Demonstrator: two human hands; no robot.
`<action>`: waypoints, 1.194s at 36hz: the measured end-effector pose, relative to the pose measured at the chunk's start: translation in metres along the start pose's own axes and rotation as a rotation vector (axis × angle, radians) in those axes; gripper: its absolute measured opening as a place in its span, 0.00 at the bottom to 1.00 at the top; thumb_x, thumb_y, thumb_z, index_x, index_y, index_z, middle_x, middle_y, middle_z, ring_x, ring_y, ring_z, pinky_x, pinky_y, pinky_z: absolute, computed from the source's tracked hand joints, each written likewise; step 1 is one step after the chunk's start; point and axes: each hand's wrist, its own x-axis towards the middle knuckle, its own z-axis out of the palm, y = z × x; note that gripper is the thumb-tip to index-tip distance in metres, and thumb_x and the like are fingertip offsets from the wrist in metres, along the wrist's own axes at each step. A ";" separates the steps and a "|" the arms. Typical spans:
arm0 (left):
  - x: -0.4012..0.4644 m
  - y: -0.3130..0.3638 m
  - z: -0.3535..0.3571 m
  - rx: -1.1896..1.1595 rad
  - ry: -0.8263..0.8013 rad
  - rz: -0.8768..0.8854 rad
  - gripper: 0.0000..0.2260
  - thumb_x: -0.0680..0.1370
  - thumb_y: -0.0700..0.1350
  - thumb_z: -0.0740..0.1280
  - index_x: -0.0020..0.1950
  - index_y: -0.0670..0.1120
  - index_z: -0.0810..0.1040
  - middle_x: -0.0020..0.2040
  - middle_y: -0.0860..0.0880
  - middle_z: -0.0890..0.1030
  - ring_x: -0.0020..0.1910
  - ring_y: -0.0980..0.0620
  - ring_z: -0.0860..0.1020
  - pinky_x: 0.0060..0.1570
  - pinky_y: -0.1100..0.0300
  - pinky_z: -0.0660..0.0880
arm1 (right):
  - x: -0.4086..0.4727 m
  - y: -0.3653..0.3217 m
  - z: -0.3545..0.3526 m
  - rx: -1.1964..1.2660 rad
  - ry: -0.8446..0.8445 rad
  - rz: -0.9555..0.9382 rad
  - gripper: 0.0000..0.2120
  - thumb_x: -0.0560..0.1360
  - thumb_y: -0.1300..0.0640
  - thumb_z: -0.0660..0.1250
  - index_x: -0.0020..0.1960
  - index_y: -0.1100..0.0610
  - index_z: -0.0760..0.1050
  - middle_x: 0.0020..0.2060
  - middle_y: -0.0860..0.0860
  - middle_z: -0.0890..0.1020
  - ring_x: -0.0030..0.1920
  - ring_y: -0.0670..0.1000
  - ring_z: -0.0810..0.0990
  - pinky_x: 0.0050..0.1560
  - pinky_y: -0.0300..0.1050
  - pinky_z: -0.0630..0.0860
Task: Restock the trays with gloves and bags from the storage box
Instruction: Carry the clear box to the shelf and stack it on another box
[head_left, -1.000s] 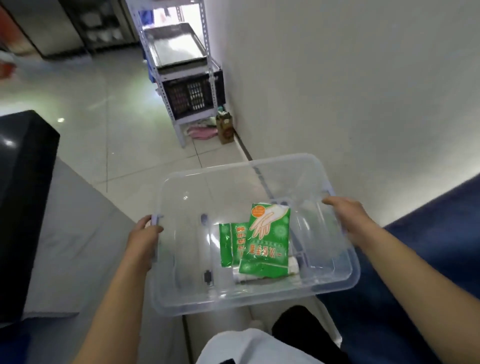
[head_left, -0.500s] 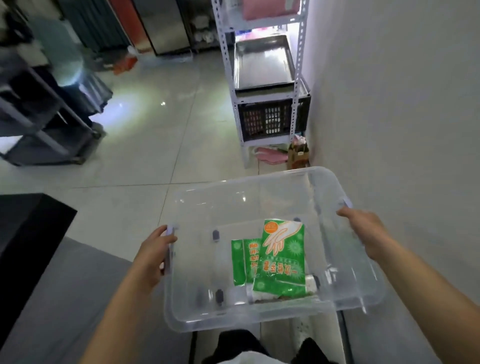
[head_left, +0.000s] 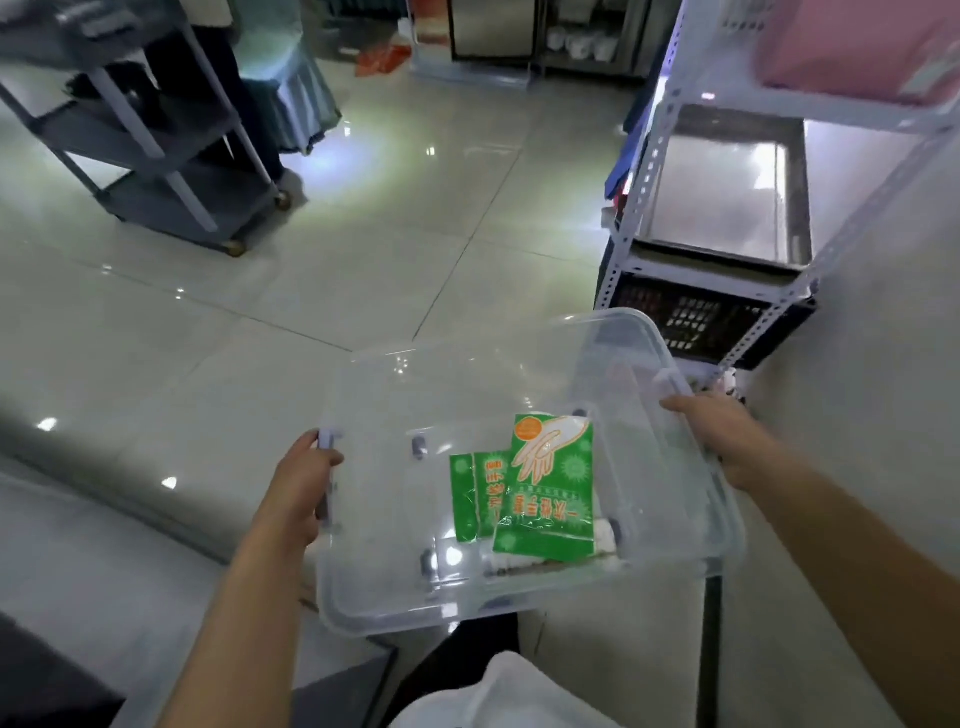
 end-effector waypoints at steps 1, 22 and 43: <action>0.013 0.016 -0.001 -0.005 -0.001 0.000 0.16 0.79 0.38 0.58 0.58 0.53 0.78 0.43 0.45 0.76 0.37 0.46 0.72 0.39 0.55 0.71 | 0.011 -0.018 0.007 -0.007 0.011 0.010 0.16 0.70 0.51 0.72 0.55 0.57 0.79 0.43 0.55 0.84 0.42 0.58 0.84 0.41 0.52 0.82; 0.310 0.325 0.049 -0.022 0.030 -0.026 0.12 0.80 0.46 0.62 0.62 0.56 0.77 0.48 0.48 0.78 0.45 0.45 0.77 0.48 0.49 0.76 | 0.328 -0.284 0.131 0.150 -0.024 0.120 0.12 0.73 0.53 0.71 0.53 0.59 0.78 0.50 0.62 0.82 0.51 0.62 0.81 0.59 0.61 0.77; 0.682 0.630 0.170 0.064 -0.111 0.054 0.09 0.81 0.52 0.64 0.60 0.59 0.77 0.45 0.51 0.79 0.45 0.44 0.77 0.40 0.56 0.71 | 0.644 -0.538 0.199 0.216 0.162 0.180 0.06 0.72 0.57 0.71 0.45 0.59 0.79 0.42 0.58 0.79 0.42 0.58 0.77 0.42 0.49 0.73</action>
